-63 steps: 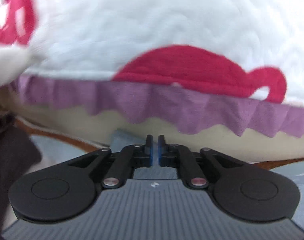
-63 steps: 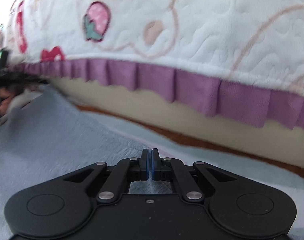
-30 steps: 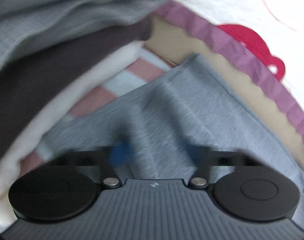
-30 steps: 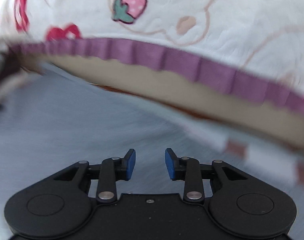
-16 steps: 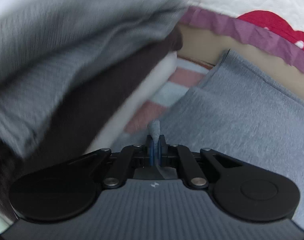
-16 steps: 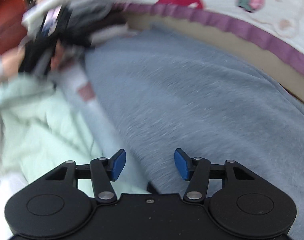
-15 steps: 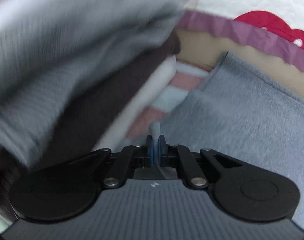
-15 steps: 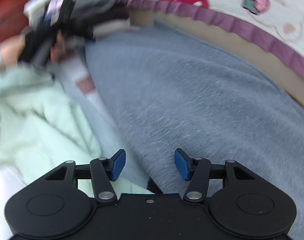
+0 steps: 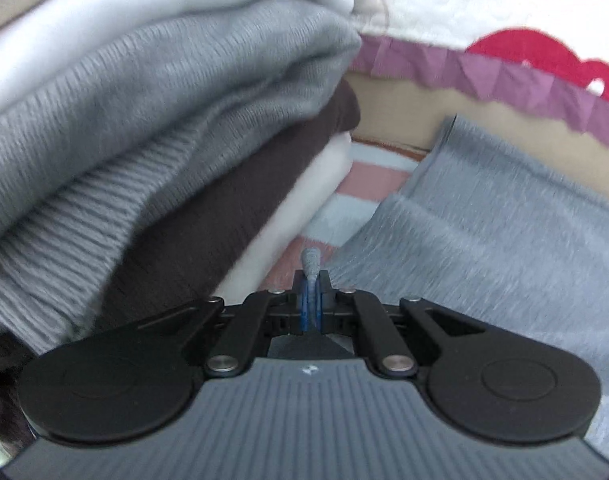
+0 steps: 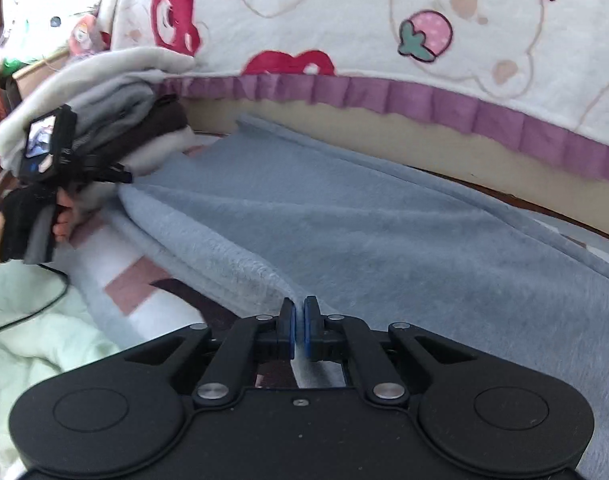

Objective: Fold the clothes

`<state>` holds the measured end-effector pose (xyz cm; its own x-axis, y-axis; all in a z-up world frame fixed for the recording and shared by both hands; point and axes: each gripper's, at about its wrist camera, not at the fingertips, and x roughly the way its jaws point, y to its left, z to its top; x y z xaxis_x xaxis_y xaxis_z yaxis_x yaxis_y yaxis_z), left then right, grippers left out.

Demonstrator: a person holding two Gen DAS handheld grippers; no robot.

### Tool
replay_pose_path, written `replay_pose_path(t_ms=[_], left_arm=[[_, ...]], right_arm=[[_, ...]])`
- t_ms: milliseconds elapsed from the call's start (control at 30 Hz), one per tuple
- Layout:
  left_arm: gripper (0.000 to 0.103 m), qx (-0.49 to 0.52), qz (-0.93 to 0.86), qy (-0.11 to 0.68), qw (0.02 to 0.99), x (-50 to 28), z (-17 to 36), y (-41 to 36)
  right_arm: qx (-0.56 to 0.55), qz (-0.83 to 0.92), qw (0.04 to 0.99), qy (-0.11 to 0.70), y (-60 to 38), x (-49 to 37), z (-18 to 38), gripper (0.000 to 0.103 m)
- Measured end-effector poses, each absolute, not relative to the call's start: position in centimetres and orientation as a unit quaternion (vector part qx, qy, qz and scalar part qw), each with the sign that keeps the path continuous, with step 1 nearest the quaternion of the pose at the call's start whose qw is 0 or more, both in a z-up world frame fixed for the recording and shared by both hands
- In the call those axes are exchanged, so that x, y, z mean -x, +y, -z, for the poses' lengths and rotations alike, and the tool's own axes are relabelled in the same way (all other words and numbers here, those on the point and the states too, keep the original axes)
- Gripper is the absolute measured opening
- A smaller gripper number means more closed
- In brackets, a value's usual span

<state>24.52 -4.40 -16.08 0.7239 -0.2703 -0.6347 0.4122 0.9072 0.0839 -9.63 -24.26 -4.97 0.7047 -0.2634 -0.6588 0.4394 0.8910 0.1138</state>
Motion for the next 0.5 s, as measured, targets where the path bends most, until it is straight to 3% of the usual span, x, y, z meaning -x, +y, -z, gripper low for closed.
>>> replay_pose_path(t_ms=[167,300,400,500], left_arm=[[0.010,-0.146,0.173,0.359,0.906,-24.4,16.3,-4.8],[0.028,-0.138,0.190,0.388,0.891,-23.9,15.9,-4.3],[0.031,-0.133,0.195,0.396,0.887,-23.8,16.4,-4.1],[0.031,-0.137,0.187,0.386,0.893,-24.0,17.1,-4.2]], right_arm=[[-0.096,0.180,0.907,0.370,-22.6,8.9,6.8,0.005],[-0.181,0.160,0.908,0.341,-24.4,9.7,6.5,0.006],[-0.276,0.173,0.906,0.270,-27.4,11.3,5.3,0.006],[-0.294,0.191,0.895,0.277,-29.0,12.1,5.1,0.006]])
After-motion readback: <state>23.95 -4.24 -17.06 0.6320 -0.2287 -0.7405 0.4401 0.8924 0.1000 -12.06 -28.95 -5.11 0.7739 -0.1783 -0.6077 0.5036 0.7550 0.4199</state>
